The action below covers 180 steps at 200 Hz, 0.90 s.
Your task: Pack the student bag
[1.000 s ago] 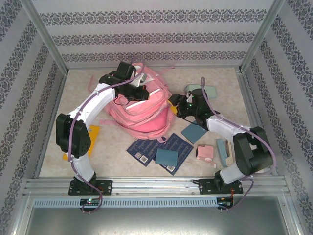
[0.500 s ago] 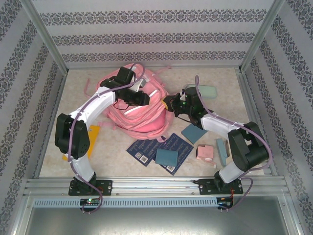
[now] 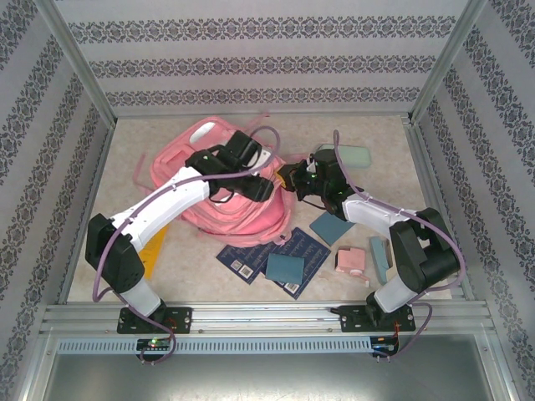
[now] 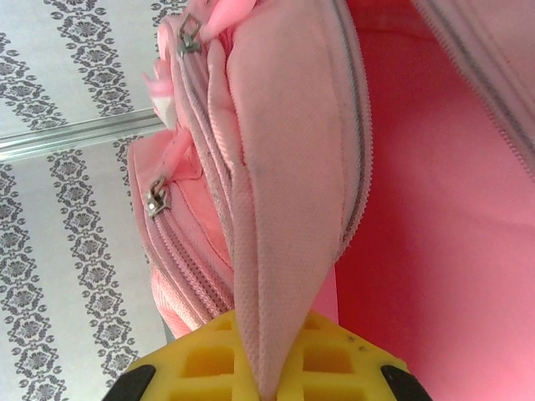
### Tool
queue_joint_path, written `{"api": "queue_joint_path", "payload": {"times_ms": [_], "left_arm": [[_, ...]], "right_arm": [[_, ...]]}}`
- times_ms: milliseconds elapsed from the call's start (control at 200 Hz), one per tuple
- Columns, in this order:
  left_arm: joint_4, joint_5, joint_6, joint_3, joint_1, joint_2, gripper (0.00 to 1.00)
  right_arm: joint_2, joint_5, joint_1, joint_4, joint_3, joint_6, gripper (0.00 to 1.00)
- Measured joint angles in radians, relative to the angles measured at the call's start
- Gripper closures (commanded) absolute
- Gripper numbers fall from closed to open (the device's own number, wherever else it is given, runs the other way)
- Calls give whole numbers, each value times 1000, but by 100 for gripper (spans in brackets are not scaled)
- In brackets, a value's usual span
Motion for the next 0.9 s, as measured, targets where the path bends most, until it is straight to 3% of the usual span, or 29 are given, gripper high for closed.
{"api": "queue_joint_path", "payload": {"times_ms": [255,440,630,899], "left_arm": [[-42,-231,44,-6,-76,-3,32],[-67,-348,44,-6,-31,-56,32],[-86,-306,42,9,-14,-115,32],[-87,-281,-25,13,-164,-87,29]], "right_arm": [[0,0,11,-19,9,10,97],[0,9,11,-19,11,9,97],[0,18,11,-19,13,10,97],[0,32,19,-28,30,13,98]]}}
